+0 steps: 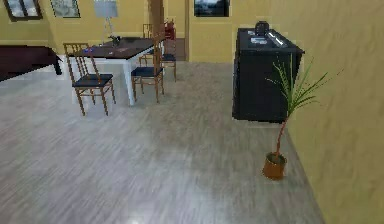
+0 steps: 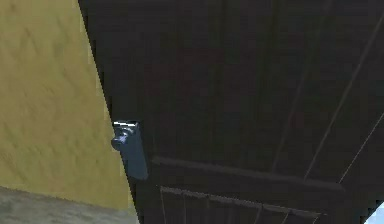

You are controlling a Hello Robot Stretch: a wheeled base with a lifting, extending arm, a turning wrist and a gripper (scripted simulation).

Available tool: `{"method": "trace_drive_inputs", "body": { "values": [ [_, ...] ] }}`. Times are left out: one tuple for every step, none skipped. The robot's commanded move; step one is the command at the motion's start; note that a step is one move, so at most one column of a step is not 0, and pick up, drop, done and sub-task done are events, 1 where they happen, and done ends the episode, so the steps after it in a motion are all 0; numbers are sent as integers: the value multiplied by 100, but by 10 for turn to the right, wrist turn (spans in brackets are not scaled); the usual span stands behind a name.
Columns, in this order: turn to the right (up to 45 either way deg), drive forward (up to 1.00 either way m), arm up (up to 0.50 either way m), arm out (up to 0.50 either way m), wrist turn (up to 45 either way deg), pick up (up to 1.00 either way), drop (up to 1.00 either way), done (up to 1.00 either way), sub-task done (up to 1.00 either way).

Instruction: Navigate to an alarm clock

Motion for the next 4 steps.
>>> {"method": "trace_drive_inputs", "body": {
  "values": [
    [0,100,0,0,0,0,0,0,0],
    [0,50,0,0,0,0,0,0,0],
    [0,80,0,0,0,0,0,0,0],
    [150,0,0,0,0,0,0,0,0]
  ]
}}
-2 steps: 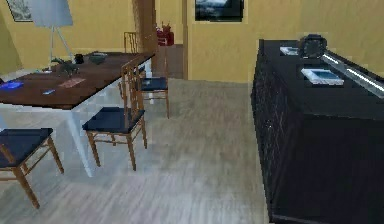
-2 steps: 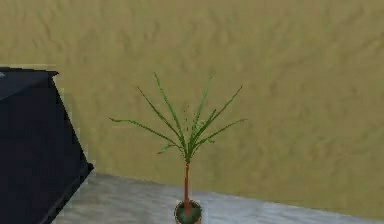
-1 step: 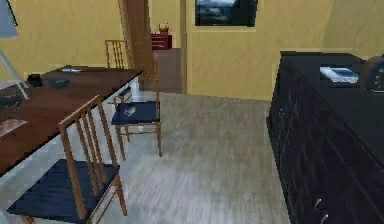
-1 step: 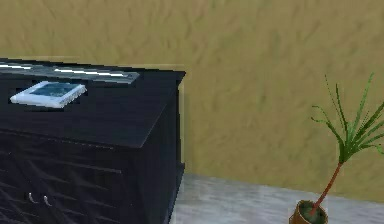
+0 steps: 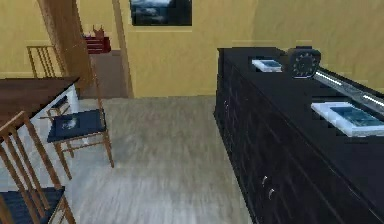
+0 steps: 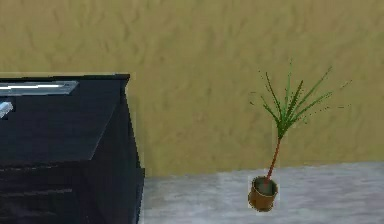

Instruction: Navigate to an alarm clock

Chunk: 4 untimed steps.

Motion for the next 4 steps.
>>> {"method": "trace_drive_inputs", "body": {
  "values": [
    [0,90,0,0,0,0,0,0,0],
    [450,0,0,0,0,0,0,0,0],
    [90,0,0,0,0,0,0,0,0],
    [0,0,0,0,0,0,0,100,0]
  ]
}}
